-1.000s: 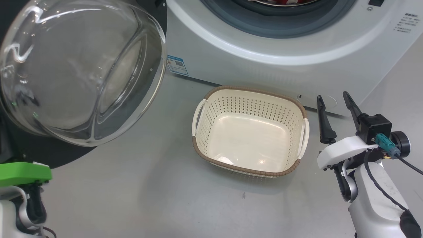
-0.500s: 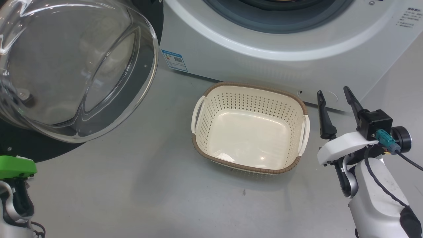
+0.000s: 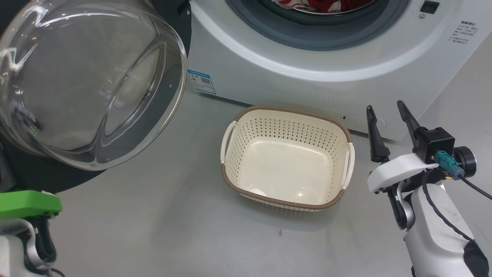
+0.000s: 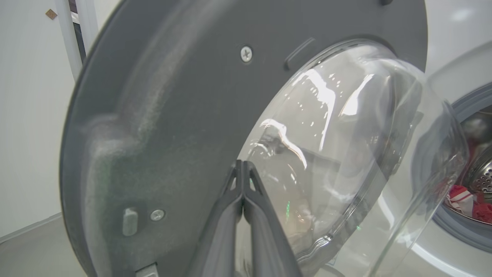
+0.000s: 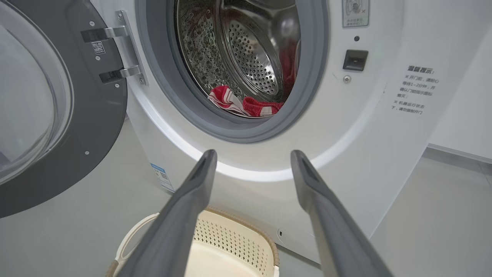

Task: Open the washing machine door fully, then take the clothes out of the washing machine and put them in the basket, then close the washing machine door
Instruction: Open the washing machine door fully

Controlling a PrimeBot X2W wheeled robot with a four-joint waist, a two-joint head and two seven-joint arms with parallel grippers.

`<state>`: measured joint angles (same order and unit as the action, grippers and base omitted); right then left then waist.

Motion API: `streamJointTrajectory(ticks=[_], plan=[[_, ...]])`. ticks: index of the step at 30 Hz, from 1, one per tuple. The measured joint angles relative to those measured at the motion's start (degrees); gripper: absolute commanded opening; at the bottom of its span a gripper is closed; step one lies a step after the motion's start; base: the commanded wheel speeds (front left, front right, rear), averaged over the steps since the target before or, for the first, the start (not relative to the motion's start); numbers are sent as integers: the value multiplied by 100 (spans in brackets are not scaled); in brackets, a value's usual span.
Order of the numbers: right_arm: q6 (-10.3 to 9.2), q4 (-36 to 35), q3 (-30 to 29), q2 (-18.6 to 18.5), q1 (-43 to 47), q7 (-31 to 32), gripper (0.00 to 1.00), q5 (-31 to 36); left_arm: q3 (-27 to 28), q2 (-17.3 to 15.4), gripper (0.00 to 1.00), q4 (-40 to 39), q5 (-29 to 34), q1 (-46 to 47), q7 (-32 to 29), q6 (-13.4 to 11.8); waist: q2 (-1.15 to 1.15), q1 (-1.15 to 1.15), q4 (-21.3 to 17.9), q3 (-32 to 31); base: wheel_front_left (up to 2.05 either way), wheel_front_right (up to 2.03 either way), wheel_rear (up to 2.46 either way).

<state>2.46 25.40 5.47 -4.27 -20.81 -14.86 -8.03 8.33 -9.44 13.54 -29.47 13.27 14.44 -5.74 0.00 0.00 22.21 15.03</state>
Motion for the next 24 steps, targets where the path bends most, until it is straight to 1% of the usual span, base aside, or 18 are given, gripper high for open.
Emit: streamJointTrajectory(ticks=[5,9,10,11,12,13,15,16,17,20,24], plan=[[1,-4,-33,27,79,0,100,-54,-154,170,0,-264,94,-341,0,56,0,0,-40,-160,0,0,0],[1,-4,-35,38,202,0,100,-64,-322,230,0,-420,205,-528,0,131,0,0,-64,-266,0,0,0],[1,-4,-33,58,285,0,100,-111,-454,279,7,-499,259,-654,0,186,0,0,-84,-338,0,0,0],[1,-4,-33,58,285,0,100,-111,-454,279,18,-499,259,-654,0,186,0,0,-84,-338,0,0,0],[2,-11,-22,66,350,0,100,-156,-575,308,29,-560,268,-798,0,247,0,0,-109,-411,0,0,0],[2,-11,-22,66,350,0,100,-156,-575,308,35,-560,268,-798,0,247,0,0,-109,-411,0,0,0],[2,-19,0,73,405,0,100,-162,-687,310,56,-644,332,-944,0,276,0,0,-141,-480,0,0,0],[2,-38,9,77,427,0,100,-171,-732,310,82,-692,348,-1011,0,309,0,0,-159,-512,0,0,0],[3,-57,20,77,454,0,100,-198,-778,309,100,-731,356,-1065,0,313,0,0,-181,-542,0,0,0],[10,-79,48,90,527,0,100,-242,-927,305,100,-862,399,-1203,-18,408,0,0,-258,-618,0,0,0],[11,-127,112,101,629,0,100,-267,-1036,269,100,-1009,439,-1296,-36,459,0,0,-386,-696,0,0,0]])
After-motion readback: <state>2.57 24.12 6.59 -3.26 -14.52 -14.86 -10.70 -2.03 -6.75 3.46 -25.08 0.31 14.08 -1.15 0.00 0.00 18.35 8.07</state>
